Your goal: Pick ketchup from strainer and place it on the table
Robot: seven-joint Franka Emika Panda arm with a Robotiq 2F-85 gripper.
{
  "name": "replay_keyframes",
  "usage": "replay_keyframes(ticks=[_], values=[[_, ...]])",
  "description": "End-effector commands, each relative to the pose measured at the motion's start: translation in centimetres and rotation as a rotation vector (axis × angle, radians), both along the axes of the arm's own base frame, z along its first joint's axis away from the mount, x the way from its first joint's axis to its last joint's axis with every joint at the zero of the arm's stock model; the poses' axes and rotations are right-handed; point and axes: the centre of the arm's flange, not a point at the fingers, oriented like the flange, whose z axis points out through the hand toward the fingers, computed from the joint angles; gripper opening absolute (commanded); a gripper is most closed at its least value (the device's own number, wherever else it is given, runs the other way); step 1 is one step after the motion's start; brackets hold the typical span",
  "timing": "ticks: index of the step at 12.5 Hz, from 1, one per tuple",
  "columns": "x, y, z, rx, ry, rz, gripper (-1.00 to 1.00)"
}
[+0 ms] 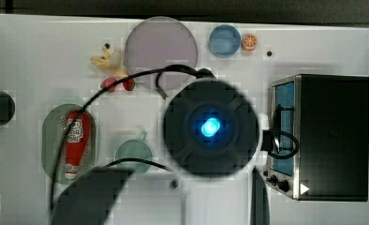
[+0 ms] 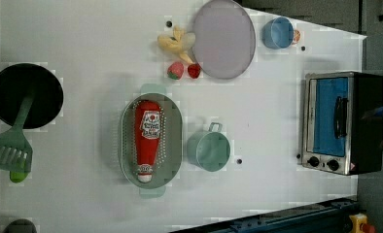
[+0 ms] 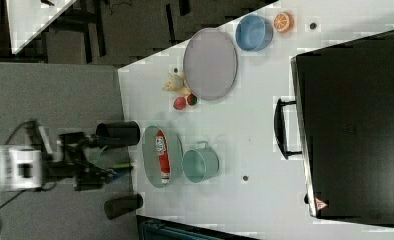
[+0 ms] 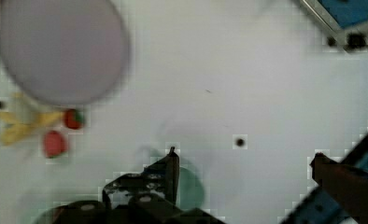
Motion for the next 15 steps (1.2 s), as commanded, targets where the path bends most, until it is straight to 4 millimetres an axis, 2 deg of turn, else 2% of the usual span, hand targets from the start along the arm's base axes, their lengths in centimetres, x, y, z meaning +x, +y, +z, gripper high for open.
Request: replay_keyframes(ticks=[1, 6, 8, 12, 15], values=[[1.1, 6.8, -2.1, -0.017, 0.03, 0.066, 1.0], [-0.1, 18.3, -5.1, -0.038, 0.052, 0.287, 1.0], [-0.9, 22.4, -6.4, -0.035, 0.049, 0.361, 1.0], [-2.9, 28.7, -10.4, -0.014, 0.049, 0.491, 1.0], [-5.3, 32.4, -15.4, 0.011, 0.047, 0.578, 1.0]])
